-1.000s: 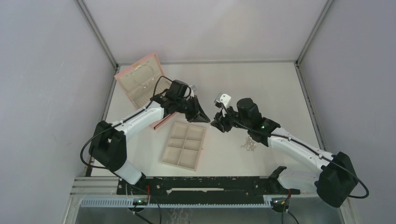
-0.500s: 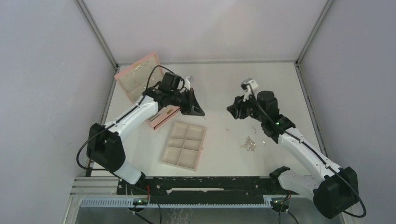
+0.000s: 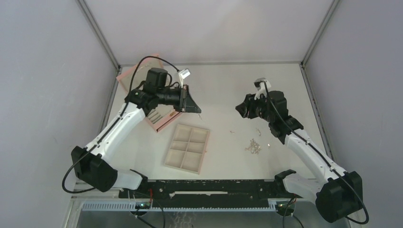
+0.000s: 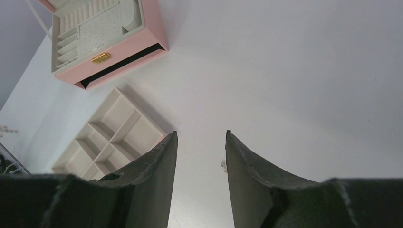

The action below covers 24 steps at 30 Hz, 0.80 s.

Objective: Organize the mixed jewelry
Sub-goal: Pick up the jewelry from the center of the board.

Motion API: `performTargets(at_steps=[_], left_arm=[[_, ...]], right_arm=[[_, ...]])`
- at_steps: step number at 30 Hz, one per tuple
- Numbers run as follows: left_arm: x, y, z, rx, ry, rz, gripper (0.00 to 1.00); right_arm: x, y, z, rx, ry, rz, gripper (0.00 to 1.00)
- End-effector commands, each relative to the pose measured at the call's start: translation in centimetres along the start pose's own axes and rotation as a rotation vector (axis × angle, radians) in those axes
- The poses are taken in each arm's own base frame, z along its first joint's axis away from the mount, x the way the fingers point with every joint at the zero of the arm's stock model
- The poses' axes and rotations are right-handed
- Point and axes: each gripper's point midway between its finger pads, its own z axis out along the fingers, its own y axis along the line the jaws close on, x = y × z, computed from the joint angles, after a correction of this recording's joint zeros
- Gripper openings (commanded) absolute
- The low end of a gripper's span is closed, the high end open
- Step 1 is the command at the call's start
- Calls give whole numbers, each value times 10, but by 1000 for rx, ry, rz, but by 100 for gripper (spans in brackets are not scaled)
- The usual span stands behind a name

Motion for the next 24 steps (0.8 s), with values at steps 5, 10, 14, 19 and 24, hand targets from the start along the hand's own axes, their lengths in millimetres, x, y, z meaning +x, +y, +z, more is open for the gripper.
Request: performTargets(at_steps=[5,10,14,19,24], left_arm=[[-35,27,-49,-251,-259,96,1],[-46,37,-55,-276,-314,31,1],[-54,10,-45,-111,-301,21,1],[-76,-15,-41,9,-323,8,1],[-87,-37,-17,98,-341,-21,1]], right_arm=[[-7,7,2,-35,-16,5,50],[-8,18,5,-91,-18,6,51],[-10,56,3,-239,-29,-39,51],[-14,117,-17,-423,-100,-252,49],[-13,154,-28,-441,-178,-402,56]])
